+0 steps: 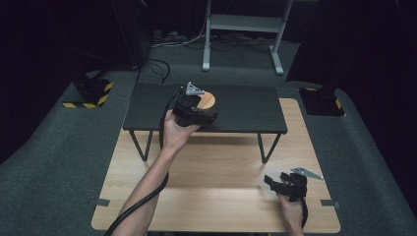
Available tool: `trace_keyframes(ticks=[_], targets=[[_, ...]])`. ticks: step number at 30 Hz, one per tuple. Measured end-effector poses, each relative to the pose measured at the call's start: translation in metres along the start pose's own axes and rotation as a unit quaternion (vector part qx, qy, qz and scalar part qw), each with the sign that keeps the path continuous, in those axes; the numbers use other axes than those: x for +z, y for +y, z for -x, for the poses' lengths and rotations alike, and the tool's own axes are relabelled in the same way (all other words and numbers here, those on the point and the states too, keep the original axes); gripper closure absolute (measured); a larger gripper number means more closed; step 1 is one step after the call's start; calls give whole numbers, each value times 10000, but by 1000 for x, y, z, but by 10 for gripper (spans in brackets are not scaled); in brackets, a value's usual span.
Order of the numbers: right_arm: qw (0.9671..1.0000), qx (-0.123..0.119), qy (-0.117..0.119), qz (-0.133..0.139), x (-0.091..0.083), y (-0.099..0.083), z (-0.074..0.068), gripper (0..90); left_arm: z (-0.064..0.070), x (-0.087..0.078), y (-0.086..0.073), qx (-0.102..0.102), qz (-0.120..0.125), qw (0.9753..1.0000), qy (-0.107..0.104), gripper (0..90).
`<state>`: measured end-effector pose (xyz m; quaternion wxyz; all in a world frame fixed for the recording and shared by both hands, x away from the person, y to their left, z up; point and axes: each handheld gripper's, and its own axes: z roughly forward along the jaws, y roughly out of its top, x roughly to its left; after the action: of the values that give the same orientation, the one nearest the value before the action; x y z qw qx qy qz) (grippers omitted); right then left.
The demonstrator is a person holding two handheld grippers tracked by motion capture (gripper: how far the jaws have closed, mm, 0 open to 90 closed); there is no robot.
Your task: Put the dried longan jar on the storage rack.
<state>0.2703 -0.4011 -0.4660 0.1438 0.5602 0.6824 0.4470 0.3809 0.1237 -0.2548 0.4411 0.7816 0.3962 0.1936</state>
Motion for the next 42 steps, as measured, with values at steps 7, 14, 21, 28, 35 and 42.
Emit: trace_keyframes(ticks=[7, 14, 21, 28, 35, 42], targets=[[10000, 11, -21, 15, 0, -1, -1, 120, -4, -6, -9, -113, 69, 9999, 0, 59], [10000, 4, -20, 3, 0, 0, -1, 120, -2, -21, -23, -170, 180, 9997, 36, 8], [10000, 9, 2, -1, 0, 0, 0, 120, 0, -49, -43, -201, 406, 9990, 16, 4], [10000, -11, -6, -10, 0, 0, -1, 120, 7, -71, -66, -185, 452, 9988, 51, 6], [10000, -16, -11, -13, 0, 0, -1, 121, 22, -82, -103, -285, 427, 9986, 83, 6], [10000, -14, -3, -13, 0, 0, -1, 121, 31, -72, -141, -541, 312, 9980, 38, 4]])
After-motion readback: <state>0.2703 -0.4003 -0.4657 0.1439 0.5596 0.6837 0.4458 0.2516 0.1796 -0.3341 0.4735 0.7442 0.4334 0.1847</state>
